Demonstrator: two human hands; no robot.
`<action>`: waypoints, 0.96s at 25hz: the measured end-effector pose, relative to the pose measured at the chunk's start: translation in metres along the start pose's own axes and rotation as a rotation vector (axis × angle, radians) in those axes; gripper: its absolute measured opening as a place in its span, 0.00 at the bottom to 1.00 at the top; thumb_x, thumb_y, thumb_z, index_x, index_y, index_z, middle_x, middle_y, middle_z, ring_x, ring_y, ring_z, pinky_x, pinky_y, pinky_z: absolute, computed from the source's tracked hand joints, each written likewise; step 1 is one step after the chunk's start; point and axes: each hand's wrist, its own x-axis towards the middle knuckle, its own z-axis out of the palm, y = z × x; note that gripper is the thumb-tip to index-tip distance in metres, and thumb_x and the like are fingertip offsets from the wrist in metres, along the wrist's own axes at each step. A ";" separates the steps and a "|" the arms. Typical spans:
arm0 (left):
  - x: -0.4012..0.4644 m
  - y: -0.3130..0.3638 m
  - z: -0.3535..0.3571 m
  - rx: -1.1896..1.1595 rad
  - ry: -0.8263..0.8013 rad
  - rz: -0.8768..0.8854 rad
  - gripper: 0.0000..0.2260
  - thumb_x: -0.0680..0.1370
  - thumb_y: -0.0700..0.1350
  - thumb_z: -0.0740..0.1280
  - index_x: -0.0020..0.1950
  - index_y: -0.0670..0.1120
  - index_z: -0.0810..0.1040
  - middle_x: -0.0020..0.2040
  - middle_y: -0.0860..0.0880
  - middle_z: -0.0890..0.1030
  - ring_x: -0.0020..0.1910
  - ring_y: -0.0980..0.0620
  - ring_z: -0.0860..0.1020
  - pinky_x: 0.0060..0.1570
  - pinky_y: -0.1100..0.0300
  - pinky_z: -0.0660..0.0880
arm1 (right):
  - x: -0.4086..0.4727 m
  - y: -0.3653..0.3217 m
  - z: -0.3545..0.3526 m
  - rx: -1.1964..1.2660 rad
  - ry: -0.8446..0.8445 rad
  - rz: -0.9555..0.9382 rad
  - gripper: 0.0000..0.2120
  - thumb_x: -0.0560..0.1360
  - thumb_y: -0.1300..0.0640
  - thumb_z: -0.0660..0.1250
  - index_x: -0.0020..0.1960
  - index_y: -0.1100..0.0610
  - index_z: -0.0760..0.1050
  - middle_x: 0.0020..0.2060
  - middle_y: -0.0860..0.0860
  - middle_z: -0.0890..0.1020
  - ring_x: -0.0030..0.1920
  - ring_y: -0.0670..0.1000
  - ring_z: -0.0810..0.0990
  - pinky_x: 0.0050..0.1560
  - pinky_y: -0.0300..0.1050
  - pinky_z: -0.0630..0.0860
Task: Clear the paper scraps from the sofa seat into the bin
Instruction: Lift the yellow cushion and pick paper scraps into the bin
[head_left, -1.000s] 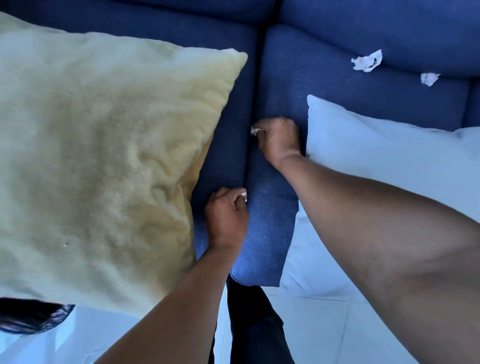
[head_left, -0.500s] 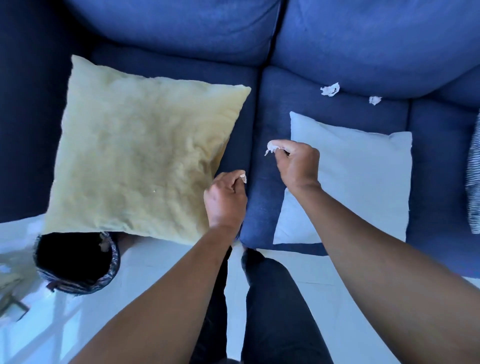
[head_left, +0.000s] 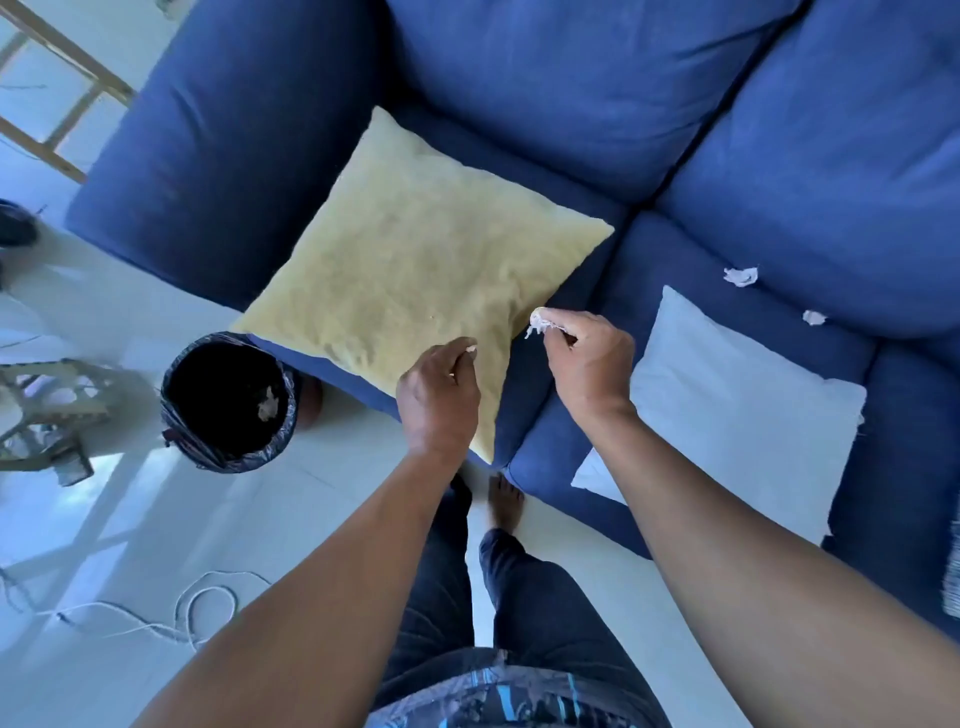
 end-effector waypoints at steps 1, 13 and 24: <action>-0.004 -0.008 -0.013 -0.001 0.036 -0.020 0.09 0.77 0.39 0.66 0.48 0.49 0.86 0.40 0.50 0.84 0.38 0.47 0.80 0.39 0.56 0.75 | -0.005 -0.011 0.008 -0.006 -0.030 -0.044 0.13 0.73 0.63 0.66 0.50 0.52 0.86 0.43 0.49 0.87 0.45 0.54 0.83 0.48 0.51 0.80; 0.002 -0.184 -0.172 0.034 0.286 -0.389 0.08 0.78 0.43 0.66 0.51 0.49 0.85 0.41 0.49 0.84 0.40 0.46 0.81 0.42 0.58 0.74 | -0.071 -0.143 0.189 -0.062 -0.367 -0.353 0.11 0.71 0.65 0.66 0.47 0.57 0.85 0.44 0.53 0.87 0.46 0.57 0.85 0.49 0.54 0.81; 0.052 -0.340 -0.295 0.064 0.421 -0.556 0.10 0.78 0.43 0.67 0.54 0.50 0.86 0.49 0.47 0.86 0.47 0.46 0.83 0.48 0.59 0.73 | -0.129 -0.228 0.391 -0.151 -0.544 -0.439 0.10 0.70 0.64 0.69 0.47 0.56 0.86 0.40 0.56 0.86 0.41 0.59 0.84 0.44 0.54 0.81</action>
